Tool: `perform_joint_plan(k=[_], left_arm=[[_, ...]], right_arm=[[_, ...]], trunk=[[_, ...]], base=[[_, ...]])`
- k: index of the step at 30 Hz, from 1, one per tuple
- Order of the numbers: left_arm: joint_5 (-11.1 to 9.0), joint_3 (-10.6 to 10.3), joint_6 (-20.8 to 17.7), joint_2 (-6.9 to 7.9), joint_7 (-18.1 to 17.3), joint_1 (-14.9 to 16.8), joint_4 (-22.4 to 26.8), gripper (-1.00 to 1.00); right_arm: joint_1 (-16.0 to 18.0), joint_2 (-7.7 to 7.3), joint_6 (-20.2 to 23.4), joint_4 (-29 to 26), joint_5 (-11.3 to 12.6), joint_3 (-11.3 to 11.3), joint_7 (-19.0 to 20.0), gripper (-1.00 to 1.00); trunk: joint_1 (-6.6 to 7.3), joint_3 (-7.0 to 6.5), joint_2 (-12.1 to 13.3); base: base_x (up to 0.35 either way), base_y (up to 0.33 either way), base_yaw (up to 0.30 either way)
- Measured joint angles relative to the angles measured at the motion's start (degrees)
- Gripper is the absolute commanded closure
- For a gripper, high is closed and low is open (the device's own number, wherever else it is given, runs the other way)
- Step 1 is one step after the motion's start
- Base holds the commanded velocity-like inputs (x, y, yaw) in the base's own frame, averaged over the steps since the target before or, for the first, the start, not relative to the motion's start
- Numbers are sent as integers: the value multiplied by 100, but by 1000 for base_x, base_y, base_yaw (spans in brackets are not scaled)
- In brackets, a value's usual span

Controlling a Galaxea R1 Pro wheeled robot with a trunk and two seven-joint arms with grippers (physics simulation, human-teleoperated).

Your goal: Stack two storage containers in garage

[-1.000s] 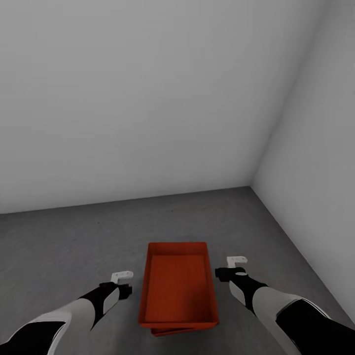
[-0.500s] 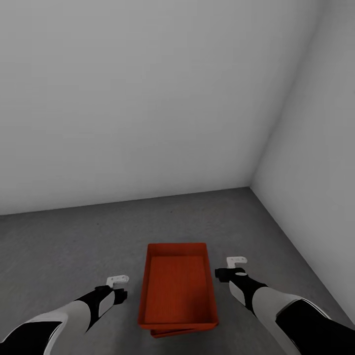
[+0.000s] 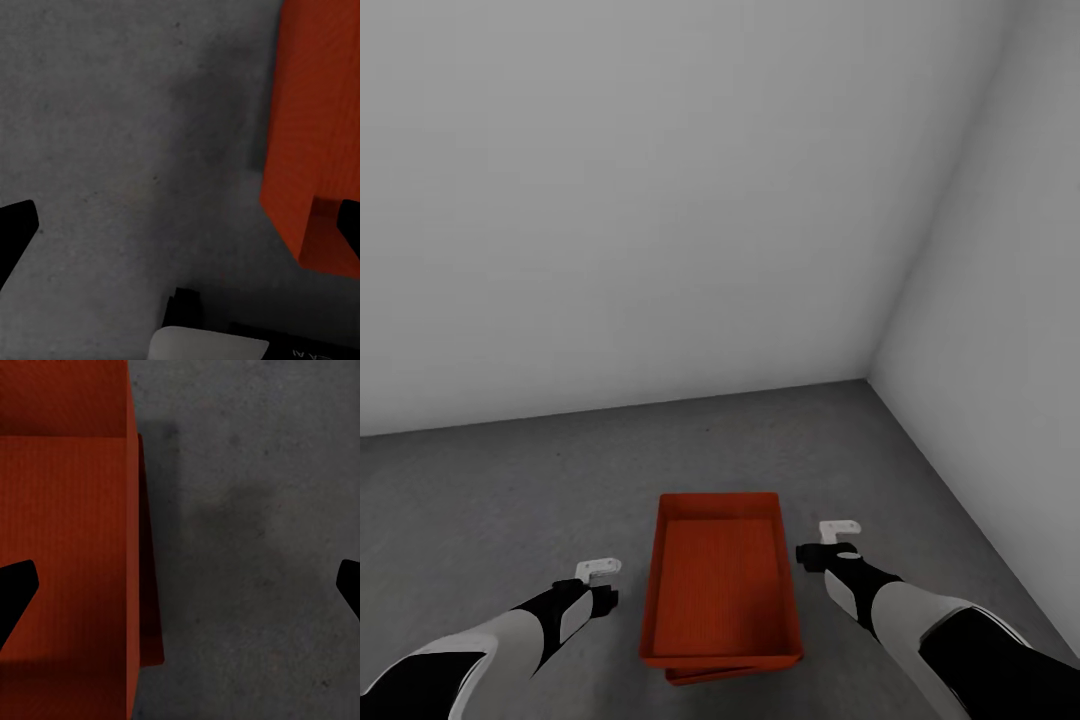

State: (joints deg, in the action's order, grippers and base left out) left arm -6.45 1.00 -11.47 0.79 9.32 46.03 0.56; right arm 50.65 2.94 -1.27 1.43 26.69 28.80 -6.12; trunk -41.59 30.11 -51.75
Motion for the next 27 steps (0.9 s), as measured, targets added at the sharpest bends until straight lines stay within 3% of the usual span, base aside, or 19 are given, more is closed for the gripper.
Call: perform_joint_plan(k=[9, 12, 15, 27], left_arm=[[6, 0, 0, 0, 0, 0, 0, -100], [3, 0, 0, 0, 0, 0, 0, -100], [7, 0, -5, -6, 0, 2, 0, -100], [7, 0, -2, -9, -4, -40, -39, -100]], right_arm=[[0, -2, 1, 3, 0, 0, 3, -100], [-333, -191, -12, 28, 156, -10, -59, -100], [-478, -245, -25, 28, 266, 0, -66, -100], [-536, -229, -57, 32, 322, 6, -129, -100]], trunk=[[0, 0, 0], [0, 1, 0], [0, 0, 0], [0, -14, 0]], base=[[0, 0, 0], [0, 0, 0], [0, 0, 0], [0, 0, 0]])
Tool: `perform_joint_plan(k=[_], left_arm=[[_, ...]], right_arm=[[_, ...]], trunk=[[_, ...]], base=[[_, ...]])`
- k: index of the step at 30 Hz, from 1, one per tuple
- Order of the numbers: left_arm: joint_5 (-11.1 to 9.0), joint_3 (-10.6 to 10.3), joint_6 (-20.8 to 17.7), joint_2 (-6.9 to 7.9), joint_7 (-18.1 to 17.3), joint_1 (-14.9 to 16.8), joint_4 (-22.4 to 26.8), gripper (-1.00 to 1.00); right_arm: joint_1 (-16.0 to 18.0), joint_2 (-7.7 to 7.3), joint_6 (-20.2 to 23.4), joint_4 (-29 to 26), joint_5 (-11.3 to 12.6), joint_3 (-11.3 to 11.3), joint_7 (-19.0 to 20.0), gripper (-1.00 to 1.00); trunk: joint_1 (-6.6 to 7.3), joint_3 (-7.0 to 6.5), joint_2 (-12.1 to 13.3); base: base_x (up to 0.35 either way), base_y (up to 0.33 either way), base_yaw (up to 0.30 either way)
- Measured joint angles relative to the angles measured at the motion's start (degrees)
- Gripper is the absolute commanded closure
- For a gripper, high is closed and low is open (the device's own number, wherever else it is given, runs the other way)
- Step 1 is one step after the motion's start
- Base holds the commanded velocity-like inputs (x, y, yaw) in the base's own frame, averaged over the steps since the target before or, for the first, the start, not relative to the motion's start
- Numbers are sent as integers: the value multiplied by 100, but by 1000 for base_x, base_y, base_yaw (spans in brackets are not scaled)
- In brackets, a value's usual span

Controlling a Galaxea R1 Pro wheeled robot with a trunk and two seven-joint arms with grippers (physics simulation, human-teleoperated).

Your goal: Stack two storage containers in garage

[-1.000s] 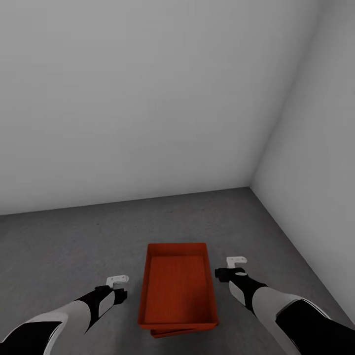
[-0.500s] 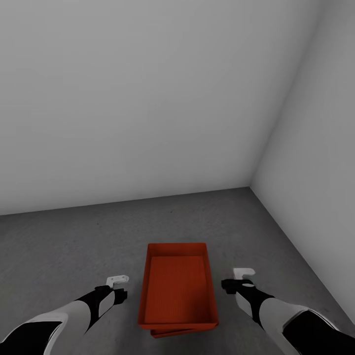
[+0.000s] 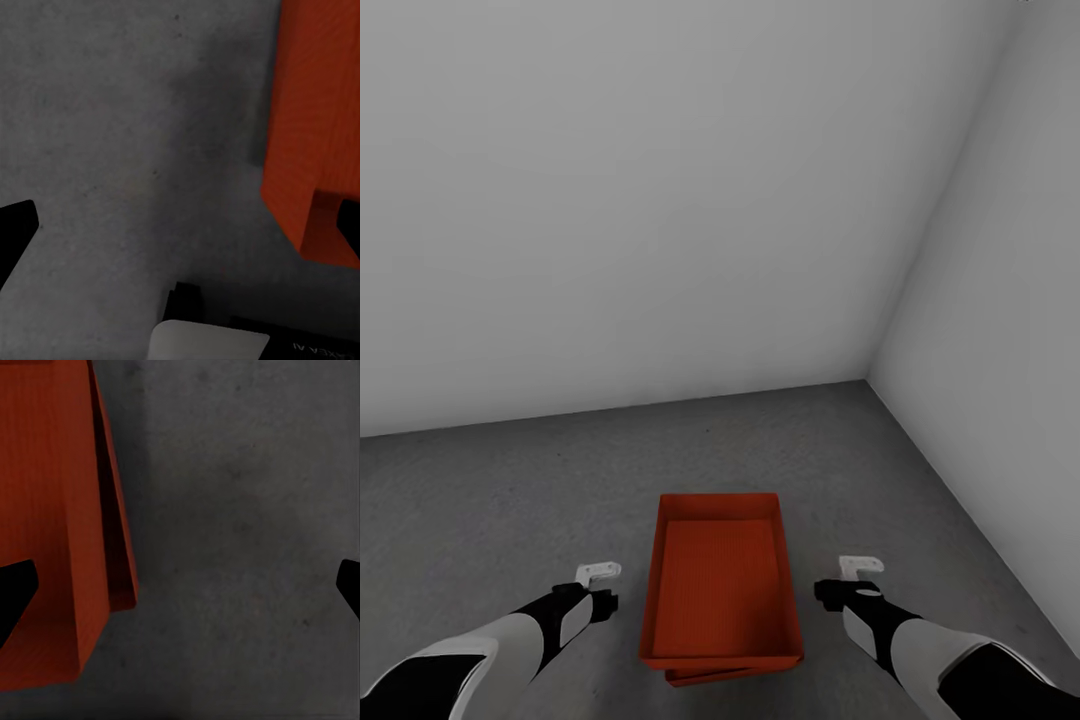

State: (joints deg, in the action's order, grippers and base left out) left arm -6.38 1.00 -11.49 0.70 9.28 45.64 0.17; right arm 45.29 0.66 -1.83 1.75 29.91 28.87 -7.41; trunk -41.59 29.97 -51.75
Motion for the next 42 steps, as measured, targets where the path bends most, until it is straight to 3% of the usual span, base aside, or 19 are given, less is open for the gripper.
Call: perform_joint_plan(k=[5, 11, 19, 26, 29, 42], left_arm=[[1, 0, 5, 7, -4, -71, -1, -100], [4, 1, 22, 9, -112, -413, -1, -100], [22, 1, 50, 1, -201, -521, -3, -100], [47, 2, 55, -18, -206, -947, -2, -100], [47, 3, 257, -45, -204, -1229, -2, -100], [44, 1, 392, -106, -208, -1723, -1, -100]], right_arm=[[-92, -8, 13, 0, 2, -2, -58, -100], [-524, -57, -11, 4, -2, -10, -80, -100], [-1286, -82, -102, 1, -14, -10, -98, -100], [-1915, -46, -310, -4, -7, -3, -92, -100], [-2158, -32, -517, -3, -2, -2, -71, -100], [-2470, 16, -570, -8, -18, 10, -4, -100]], trunk=[[0, -20, 0], [0, -23, 0], [0, -22, 0], [0, -49, 0], [0, -74, -1], [0, -191, -1]], base=[[0, 0, 0], [0, 0, 0], [0, 0, 0], [0, 0, 0], [0, 0, 0], [0, 0, 0]])
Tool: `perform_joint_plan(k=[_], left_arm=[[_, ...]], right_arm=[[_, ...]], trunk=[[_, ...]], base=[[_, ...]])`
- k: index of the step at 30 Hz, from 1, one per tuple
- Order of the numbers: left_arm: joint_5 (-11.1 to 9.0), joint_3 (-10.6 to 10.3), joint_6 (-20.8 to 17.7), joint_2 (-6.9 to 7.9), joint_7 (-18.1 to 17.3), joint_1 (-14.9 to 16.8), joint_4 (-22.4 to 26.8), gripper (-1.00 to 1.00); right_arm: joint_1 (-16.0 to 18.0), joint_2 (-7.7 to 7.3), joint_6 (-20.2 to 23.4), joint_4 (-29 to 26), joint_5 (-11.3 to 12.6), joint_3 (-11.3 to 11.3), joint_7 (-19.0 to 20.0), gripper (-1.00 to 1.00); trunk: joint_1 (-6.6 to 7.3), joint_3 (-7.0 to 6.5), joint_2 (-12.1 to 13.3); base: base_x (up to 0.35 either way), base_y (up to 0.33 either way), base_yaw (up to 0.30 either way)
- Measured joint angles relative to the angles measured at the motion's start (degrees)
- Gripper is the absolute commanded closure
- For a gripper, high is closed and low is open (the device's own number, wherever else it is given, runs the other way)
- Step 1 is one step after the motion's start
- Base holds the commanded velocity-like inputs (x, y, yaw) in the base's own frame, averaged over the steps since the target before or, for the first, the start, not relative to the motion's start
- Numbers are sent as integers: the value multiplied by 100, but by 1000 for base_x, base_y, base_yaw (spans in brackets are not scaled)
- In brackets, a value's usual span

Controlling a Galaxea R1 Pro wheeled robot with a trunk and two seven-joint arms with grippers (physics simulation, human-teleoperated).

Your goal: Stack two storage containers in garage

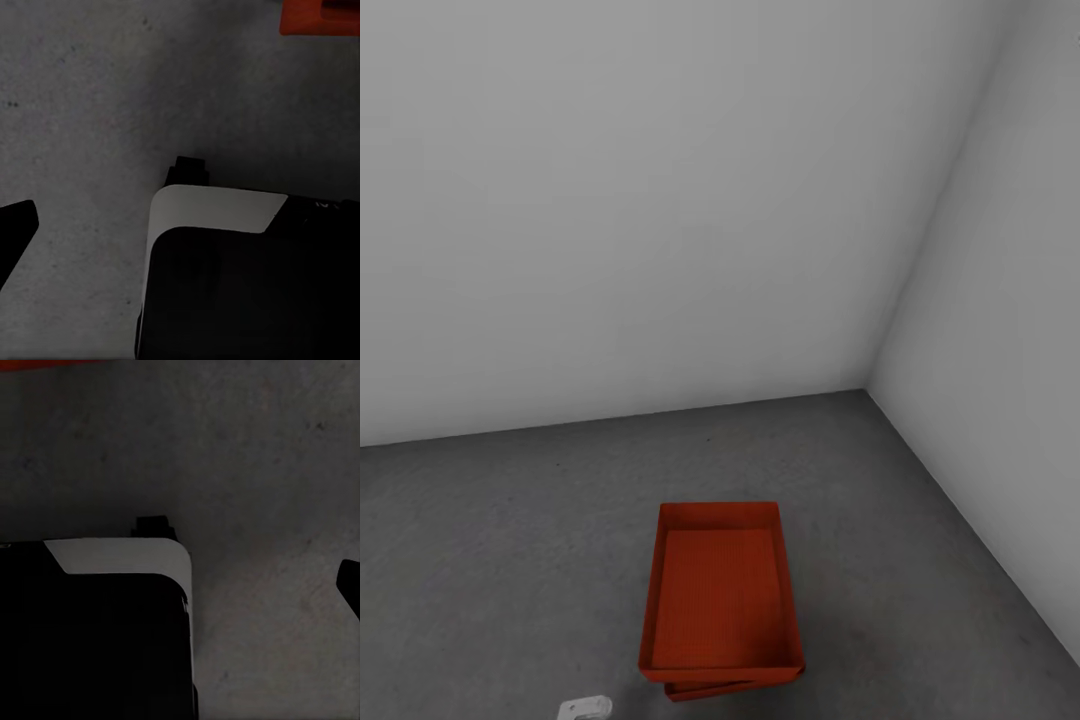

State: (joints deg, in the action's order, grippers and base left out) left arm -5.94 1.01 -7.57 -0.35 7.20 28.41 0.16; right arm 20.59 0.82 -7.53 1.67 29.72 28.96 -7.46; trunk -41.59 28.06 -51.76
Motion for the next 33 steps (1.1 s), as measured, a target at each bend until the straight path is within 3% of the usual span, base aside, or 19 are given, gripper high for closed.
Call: perform_joint_plan(k=[6, 14, 22, 33], left_arm=[[-18, 0, 0, -14, 0, -21, 0, -100], [2, 0, 9, -34, -23, -302, 0, -100], [-7, 0, 80, -25, -565, -495, 0, -100], [-14, -1, 153, 3, -592, -515, 0, -100]], right_arm=[[-6, 1, 6, 0, 15, 0, 7, -100], [-150, 9, 15, 0, -30, -1, 26, -100], [-513, 22, 11, 1, -47, 4, 222, -100], [-690, 122, -1, 0, -59, 14, 241, -100]], trunk=[[0, -54, 0], [0, -125, 0], [0, -196, 0], [0, -295, 0]], base=[[0, 0, 0], [0, 0, -1], [0, 0, -53], [0, 0, -68]])
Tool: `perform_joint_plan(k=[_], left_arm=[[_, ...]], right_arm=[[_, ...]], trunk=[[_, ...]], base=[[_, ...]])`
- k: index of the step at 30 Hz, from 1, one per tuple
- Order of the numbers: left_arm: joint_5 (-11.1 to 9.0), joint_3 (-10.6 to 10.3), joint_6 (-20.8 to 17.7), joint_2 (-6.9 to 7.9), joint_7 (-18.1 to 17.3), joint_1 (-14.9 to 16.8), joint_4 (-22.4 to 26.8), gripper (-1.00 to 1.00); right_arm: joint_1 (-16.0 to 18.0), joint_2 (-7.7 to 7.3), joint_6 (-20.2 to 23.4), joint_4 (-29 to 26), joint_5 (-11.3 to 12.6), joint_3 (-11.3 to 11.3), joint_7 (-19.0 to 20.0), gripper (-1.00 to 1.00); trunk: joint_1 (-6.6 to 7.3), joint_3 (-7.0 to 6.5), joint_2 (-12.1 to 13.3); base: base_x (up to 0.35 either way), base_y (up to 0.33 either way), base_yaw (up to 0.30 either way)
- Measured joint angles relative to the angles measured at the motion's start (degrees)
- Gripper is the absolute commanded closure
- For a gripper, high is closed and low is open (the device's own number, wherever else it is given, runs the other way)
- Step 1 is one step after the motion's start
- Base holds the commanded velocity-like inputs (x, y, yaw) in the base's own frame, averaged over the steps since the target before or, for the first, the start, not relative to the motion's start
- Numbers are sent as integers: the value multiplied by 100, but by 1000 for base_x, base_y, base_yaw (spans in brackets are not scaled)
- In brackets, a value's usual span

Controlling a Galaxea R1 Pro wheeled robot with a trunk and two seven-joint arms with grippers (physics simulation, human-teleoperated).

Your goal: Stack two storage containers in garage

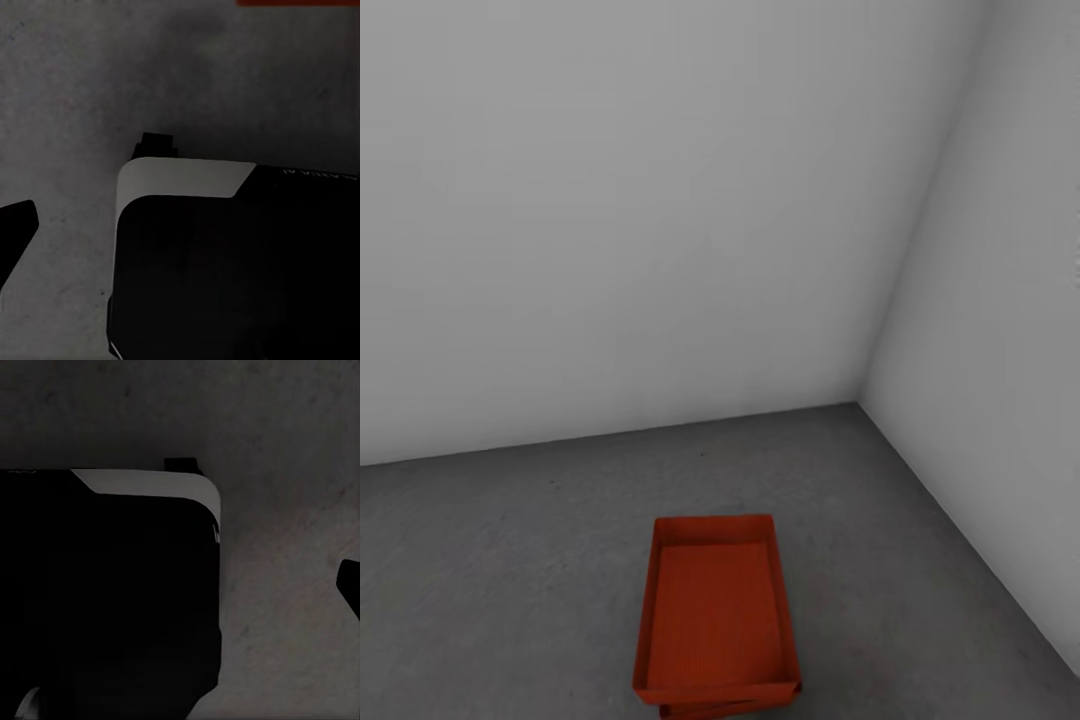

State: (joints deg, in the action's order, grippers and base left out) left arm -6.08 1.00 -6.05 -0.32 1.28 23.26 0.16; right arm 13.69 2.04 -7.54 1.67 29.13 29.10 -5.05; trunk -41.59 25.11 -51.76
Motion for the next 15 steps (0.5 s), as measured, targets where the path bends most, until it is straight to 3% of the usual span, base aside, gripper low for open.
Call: perform_joint_plan(k=[15], left_arm=[[0, 0, 3, 40, 32, -9, 0, -100]], right_arm=[[-83, 6, -16, 0, -4, 4, 0, -100]], trunk=[[0, -132, 0]], base=[[0, 0, -65]])
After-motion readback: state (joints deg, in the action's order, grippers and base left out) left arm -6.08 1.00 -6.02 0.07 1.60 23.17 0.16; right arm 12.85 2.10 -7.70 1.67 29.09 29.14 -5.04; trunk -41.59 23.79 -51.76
